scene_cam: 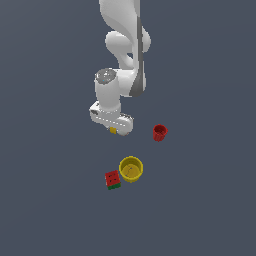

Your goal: Pick up a designated object from a clutter of objects.

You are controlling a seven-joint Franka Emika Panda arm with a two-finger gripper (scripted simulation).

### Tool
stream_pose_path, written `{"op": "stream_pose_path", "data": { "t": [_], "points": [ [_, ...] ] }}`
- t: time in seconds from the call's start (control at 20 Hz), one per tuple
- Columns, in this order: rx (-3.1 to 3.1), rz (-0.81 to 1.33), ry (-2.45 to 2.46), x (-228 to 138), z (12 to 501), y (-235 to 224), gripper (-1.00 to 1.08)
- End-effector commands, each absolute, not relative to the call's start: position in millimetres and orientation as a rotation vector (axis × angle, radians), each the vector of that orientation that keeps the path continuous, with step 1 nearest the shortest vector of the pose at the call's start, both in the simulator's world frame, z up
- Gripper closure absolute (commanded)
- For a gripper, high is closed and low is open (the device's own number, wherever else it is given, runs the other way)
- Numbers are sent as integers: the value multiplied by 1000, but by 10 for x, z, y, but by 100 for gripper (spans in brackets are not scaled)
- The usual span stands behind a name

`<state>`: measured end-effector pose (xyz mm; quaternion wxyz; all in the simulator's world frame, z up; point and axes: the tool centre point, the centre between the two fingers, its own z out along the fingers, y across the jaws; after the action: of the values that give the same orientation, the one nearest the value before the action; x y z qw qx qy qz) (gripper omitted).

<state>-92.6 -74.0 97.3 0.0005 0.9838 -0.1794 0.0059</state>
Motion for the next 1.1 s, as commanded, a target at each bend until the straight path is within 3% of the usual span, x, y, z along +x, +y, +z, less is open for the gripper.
{"op": "stream_pose_path", "data": {
  "t": [0.0,1.05],
  "points": [
    [3089,19,-563,-919,1166,-588,108],
    [3087,7,-561,-805,3014,896,108]
  ]
}}
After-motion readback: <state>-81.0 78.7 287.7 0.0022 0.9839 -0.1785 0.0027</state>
